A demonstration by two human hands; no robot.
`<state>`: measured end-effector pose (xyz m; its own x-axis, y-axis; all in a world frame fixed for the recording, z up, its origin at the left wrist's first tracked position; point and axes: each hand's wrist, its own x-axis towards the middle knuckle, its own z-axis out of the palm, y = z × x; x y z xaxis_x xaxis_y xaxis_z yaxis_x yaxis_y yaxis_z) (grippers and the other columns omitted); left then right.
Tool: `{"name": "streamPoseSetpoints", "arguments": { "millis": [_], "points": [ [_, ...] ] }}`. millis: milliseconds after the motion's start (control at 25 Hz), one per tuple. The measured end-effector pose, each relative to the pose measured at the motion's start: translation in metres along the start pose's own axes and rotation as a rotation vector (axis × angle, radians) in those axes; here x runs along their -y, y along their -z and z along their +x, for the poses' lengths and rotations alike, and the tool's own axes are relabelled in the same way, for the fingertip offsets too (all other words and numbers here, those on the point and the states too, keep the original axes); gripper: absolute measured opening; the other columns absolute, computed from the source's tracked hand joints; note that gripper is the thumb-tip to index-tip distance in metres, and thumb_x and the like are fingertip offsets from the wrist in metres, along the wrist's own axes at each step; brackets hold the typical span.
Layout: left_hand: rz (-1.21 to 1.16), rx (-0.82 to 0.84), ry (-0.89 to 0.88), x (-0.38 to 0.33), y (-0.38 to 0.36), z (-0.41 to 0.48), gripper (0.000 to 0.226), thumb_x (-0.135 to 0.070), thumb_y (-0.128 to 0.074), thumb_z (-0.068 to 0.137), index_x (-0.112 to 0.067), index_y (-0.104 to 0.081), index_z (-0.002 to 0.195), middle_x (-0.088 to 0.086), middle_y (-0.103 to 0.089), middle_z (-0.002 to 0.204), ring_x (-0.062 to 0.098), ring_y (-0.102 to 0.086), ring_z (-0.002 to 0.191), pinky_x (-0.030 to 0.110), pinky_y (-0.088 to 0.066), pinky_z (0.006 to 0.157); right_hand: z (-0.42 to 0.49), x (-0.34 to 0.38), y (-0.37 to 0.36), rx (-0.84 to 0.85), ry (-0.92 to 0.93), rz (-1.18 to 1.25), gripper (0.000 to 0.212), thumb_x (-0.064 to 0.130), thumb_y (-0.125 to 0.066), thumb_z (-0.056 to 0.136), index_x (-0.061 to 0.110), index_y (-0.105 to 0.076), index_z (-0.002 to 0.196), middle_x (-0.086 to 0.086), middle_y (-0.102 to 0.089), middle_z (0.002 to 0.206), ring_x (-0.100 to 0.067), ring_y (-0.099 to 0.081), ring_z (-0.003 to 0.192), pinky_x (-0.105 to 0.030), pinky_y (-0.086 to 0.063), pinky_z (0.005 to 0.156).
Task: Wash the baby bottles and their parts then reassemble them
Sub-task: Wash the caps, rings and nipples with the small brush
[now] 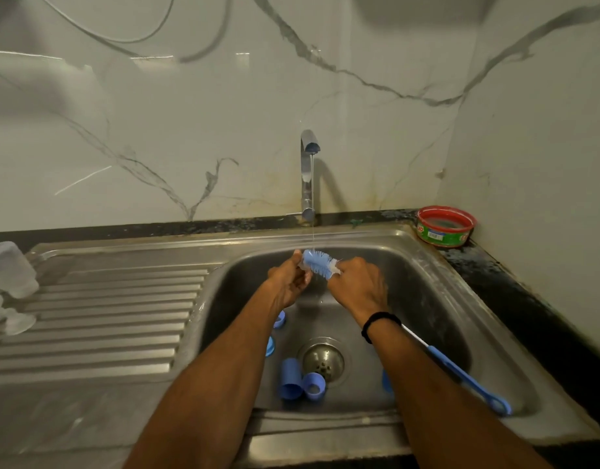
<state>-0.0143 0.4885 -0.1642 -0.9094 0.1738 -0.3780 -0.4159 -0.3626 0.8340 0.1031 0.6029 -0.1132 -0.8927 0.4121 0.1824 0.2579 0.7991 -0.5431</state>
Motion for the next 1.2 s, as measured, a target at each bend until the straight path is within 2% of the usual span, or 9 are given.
{"name": "streamPoseSetpoints", "arguments": {
  "millis": [120,240,360,520,720,800,920,1120,1200],
  "points": [
    [-0.015,0.014,-0.006,-0.001,0.002,-0.003,0.042,-0.037,-0.07,0.093,-0.002,-0.068,0.115,0.018,-0.076,0.102,0.021,-0.072,0.086,0.03,-0.06,0.079,-0.003,0.003,0.003,-0.005,0.072,-0.079,0.018,0.028,-0.061,0.09,0.02,-0.071,0.102,0.001,-0.059,0.078,-0.018,-0.057,0.07,-0.026,-0.043,0.057],
    [-0.054,0.032,0.015,-0.002,0.001,-0.006,0.041,-0.036,-0.07,0.093,-0.001,-0.067,0.113,0.019,-0.075,0.105,0.023,-0.072,0.093,0.028,-0.06,0.078,-0.002,0.003,0.006,-0.035,0.109,-0.169,0.019,0.023,-0.058,0.093,0.018,-0.07,0.107,-0.003,-0.064,0.086,-0.021,-0.057,0.075,-0.027,-0.041,0.063],
    [-0.088,0.028,0.021,-0.005,0.001,-0.005,0.041,-0.036,-0.069,0.093,-0.001,-0.066,0.115,0.018,-0.074,0.108,0.027,-0.072,0.104,0.032,-0.061,0.085,-0.002,0.005,0.008,-0.04,0.128,-0.216,0.02,0.024,-0.056,0.095,0.017,-0.069,0.109,-0.004,-0.066,0.092,-0.021,-0.058,0.078,-0.027,-0.04,0.065],
    [-0.052,0.041,-0.004,-0.008,0.002,-0.004,0.039,-0.036,-0.069,0.094,-0.003,-0.066,0.116,0.017,-0.075,0.106,0.026,-0.073,0.102,0.034,-0.06,0.09,-0.001,0.006,0.009,-0.041,0.127,-0.219,0.02,0.025,-0.057,0.096,0.017,-0.068,0.11,-0.004,-0.065,0.093,-0.02,-0.057,0.079,-0.027,-0.039,0.065],
    [-0.019,0.087,-0.058,-0.011,-0.007,-0.01,0.033,-0.025,-0.066,0.095,-0.001,-0.065,0.117,0.018,-0.075,0.107,0.023,-0.074,0.095,0.027,-0.06,0.074,0.002,0.004,0.008,-0.088,0.106,-0.178,0.02,0.027,-0.059,0.095,0.018,-0.069,0.109,-0.005,-0.068,0.095,-0.023,-0.064,0.086,-0.028,-0.043,0.065],
    [-0.003,0.07,-0.085,-0.013,-0.008,-0.011,0.031,-0.023,-0.061,0.096,-0.002,-0.065,0.118,0.017,-0.074,0.107,0.022,-0.071,0.092,0.028,-0.058,0.075,0.002,0.003,0.004,-0.027,0.072,-0.044,0.018,0.029,-0.063,0.092,0.018,-0.073,0.102,-0.003,-0.067,0.084,-0.02,-0.063,0.077,-0.026,-0.043,0.06],
    [-0.012,0.079,-0.074,-0.014,-0.009,-0.01,0.034,-0.022,-0.052,0.098,-0.003,-0.064,0.123,0.017,-0.071,0.111,0.024,-0.068,0.095,0.032,-0.057,0.081,0.004,-0.001,0.005,0.064,-0.016,0.187,0.016,0.024,-0.068,0.086,0.013,-0.077,0.093,-0.002,-0.071,0.075,-0.017,-0.067,0.07,-0.029,-0.054,0.057],
    [0.037,0.08,-0.001,-0.009,-0.02,-0.013,0.04,-0.034,-0.064,0.097,0.001,-0.065,0.116,0.02,-0.073,0.109,0.027,-0.073,0.094,0.034,-0.062,0.078,-0.001,0.002,0.007,-0.103,0.056,-0.142,0.023,0.029,-0.064,0.092,0.018,-0.069,0.111,-0.004,-0.069,0.096,-0.021,-0.064,0.086,-0.03,-0.051,0.069],
    [-0.01,0.097,0.006,-0.014,-0.022,-0.015,0.04,-0.029,-0.056,0.103,0.003,-0.061,0.126,0.021,-0.071,0.116,0.029,-0.072,0.097,0.036,-0.062,0.076,0.0,0.006,0.008,-0.05,0.001,-0.025,0.022,0.029,-0.068,0.089,0.016,-0.07,0.106,-0.004,-0.07,0.09,-0.019,-0.065,0.08,-0.03,-0.052,0.065]
  ]
}}
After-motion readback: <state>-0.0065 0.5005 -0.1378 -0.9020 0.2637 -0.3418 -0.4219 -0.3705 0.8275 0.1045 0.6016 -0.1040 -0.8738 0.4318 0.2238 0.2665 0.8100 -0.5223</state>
